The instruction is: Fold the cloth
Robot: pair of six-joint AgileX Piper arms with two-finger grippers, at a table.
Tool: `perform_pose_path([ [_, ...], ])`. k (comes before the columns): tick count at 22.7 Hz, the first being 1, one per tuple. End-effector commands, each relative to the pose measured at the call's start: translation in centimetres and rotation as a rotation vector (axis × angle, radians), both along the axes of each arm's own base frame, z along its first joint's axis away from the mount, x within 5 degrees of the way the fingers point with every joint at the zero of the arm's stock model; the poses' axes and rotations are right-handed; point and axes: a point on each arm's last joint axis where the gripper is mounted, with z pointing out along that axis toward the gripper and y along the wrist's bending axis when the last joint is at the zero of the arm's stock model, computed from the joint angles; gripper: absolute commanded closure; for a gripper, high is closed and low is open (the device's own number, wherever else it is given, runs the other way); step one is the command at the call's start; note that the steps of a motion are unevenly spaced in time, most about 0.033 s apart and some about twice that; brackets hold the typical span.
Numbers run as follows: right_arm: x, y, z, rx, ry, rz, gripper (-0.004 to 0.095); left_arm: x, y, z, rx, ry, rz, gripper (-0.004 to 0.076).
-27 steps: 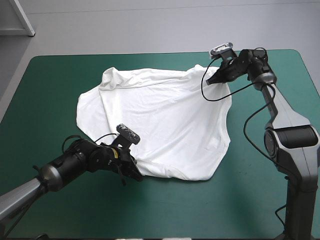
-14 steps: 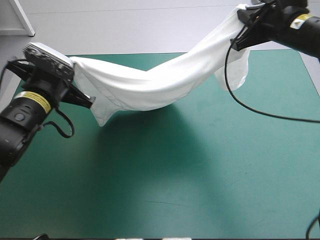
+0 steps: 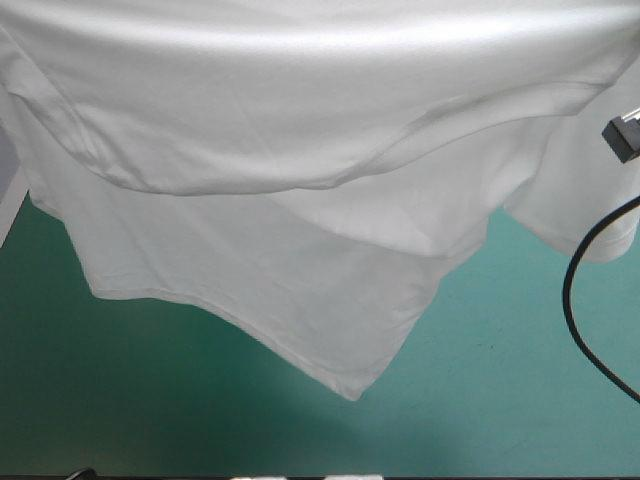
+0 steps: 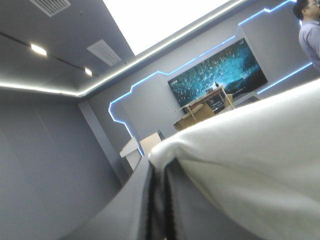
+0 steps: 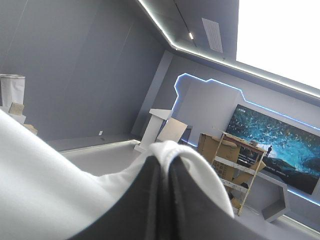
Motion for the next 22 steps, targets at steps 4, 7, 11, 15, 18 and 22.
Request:
perform_pose_path([
  [4,-2.7,-0.6,1.8,0.044,-0.157,-0.022,0.0914,-1.6,0.2,2.4,0.010,-0.137,-0.053,0.0705],
  [7,-4.3,-0.8,2.5,0.050,-0.209,-0.023,0.0914,-0.6,-0.4,1.9,0.019,-0.071,-0.059,0.0705],
  [11,-2.9,-0.7,1.8,-0.005,-0.116,-0.044,0.0914,3.6,-2.9,-0.3,0.098,0.120,-0.025,0.0705],
  [15,3.1,-0.5,-0.2,-0.050,0.102,-0.122,0.0917,10.7,-7.7,-5.0,0.214,0.308,-0.006,0.0705],
  [18,9.3,-0.3,-2.7,-0.091,0.258,-0.194,0.0917,15.8,-11.0,-9.1,0.305,0.419,0.015,0.0705],
  [22,16.8,0.3,-6.8,-0.137,0.422,-0.225,0.0917,21.9,-12.8,-13.9,0.295,0.520,0.021,0.0705],
])
